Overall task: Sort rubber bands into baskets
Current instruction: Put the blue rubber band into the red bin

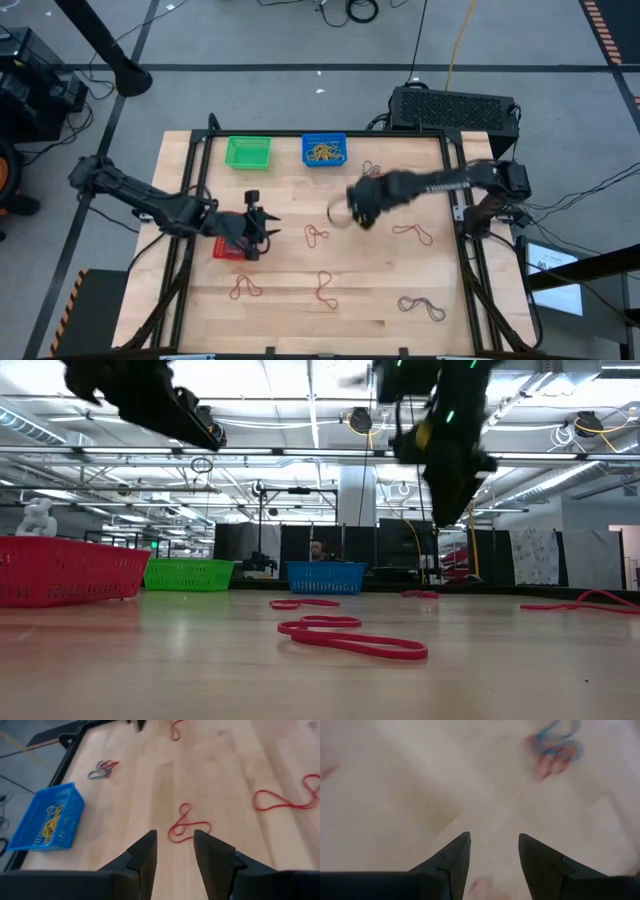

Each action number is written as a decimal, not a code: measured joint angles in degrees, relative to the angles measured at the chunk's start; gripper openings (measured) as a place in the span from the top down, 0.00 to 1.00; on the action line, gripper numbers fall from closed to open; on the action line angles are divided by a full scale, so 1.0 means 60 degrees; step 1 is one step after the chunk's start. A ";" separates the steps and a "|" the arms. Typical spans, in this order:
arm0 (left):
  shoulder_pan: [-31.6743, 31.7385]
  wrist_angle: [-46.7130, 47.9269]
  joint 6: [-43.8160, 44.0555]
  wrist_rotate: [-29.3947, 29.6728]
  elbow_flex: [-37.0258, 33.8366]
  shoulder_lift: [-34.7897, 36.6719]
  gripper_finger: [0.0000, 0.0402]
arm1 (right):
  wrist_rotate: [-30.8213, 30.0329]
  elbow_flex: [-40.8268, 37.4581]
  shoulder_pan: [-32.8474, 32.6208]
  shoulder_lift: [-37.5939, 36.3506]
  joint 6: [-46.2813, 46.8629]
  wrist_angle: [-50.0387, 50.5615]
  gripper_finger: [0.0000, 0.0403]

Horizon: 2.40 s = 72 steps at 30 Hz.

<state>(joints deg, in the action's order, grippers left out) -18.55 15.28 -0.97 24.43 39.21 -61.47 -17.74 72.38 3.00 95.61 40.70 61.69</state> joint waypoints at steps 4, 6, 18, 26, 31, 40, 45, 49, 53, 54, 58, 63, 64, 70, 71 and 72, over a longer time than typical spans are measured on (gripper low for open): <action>0.0501 -0.1283 -0.0668 -0.0695 -0.0767 0.0053 0.66 | 0.0539 -0.0742 0.1850 0.0007 -0.1593 -0.2256 0.60; 0.0875 -0.1867 -0.0965 -0.1139 -0.1225 0.0068 0.66 | 0.1105 -0.1100 0.2736 0.0052 -0.1895 -0.3616 0.60; 0.2920 -0.4965 -0.1657 -0.3957 -0.2417 0.0124 0.66 | 0.1248 -0.2038 0.5136 0.1095 -0.1928 -0.6086 0.60; 0.3616 -0.5301 -0.1950 -0.4705 -0.2436 0.0127 0.66 | 0.1663 -0.2003 0.5177 0.1734 -0.1747 -0.6217 0.60; 0.4008 -0.5417 -0.2000 -0.4854 -0.2436 0.0127 0.66 | 0.1878 -0.1967 0.5181 0.1896 -0.2022 -0.6100 0.69; 0.4402 -0.5408 -0.1975 -0.5293 -0.2436 0.0127 0.66 | 0.2287 -0.1576 0.5177 0.1852 -0.2919 -0.5787 0.98; 0.4401 -0.5389 -0.1913 -0.5335 -0.2436 0.0127 0.66 | 0.2059 -0.1333 0.5089 0.0949 -0.3226 -0.5292 1.00; 0.4401 -0.5393 -0.1902 -0.5888 -0.2436 0.0127 0.66 | 0.1940 -0.1362 0.4914 0.0042 -0.3302 -0.5144 1.00; 0.4403 -0.5850 -0.1678 -0.6129 -0.2439 0.0127 0.66 | 0.1989 -0.1362 0.4431 -0.1069 -0.3322 -0.5296 1.00; 0.4405 -0.6050 -0.1655 -0.6227 -0.2439 0.0127 0.66 | 0.1985 -0.1362 0.4258 -0.1318 -0.3328 -0.5357 1.00; 0.4405 -0.6736 -0.1683 -0.6482 -0.2439 0.0124 0.66 | 0.1982 -0.1362 0.3397 -0.2293 -0.3330 -0.6207 1.00; 0.4410 -0.6994 -0.1665 -0.6409 -0.2439 0.0124 0.66 | 0.1980 -0.1362 0.2218 -0.2740 -0.3423 -0.7554 1.00; 0.4410 -0.6996 -0.1653 -0.6346 -0.2439 0.0124 0.66 | 0.1981 -0.1361 0.2004 -0.2750 -0.3443 -0.7828 1.00; 0.4413 -0.7677 -0.0617 -0.6238 -0.2439 0.0117 0.66 | 0.1912 -0.1361 0.0909 -0.2434 -0.3482 -0.8744 1.00; 0.4412 -0.7860 -0.0351 -0.6238 -0.2439 0.0069 0.66 | 0.1882 -0.1362 0.0750 -0.2327 -0.3483 -0.8941 1.00; 0.4412 -0.8038 -0.0139 -0.6236 -0.2439 0.0006 0.66 | 0.1876 -0.1361 0.0596 -0.2207 -0.3483 -0.9220 1.00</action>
<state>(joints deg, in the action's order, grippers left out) 7.92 -32.95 -1.80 -12.98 24.58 -61.44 -6.48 64.21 6.57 82.37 19.80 6.36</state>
